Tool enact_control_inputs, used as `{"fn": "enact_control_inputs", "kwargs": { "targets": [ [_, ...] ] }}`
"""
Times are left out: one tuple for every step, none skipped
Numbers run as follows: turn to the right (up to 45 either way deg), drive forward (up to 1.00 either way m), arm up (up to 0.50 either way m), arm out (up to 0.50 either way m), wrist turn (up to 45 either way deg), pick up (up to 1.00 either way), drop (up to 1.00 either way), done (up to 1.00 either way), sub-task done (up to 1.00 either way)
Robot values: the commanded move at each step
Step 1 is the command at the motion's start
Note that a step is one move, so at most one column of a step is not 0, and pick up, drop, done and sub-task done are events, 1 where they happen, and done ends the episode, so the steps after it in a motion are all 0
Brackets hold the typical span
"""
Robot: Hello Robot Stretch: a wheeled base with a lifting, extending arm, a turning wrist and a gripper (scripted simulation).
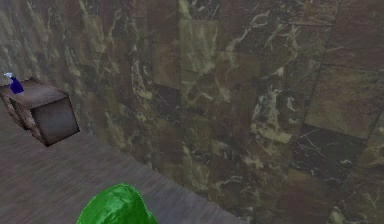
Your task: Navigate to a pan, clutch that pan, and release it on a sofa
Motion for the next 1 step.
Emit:
{"fn": "enact_control_inputs", "kwargs": {
  "targets": [
    [0.0,0.00,0.50,0.00,0.0,0.00,0.00,0.00,0.00]
  ]
}}
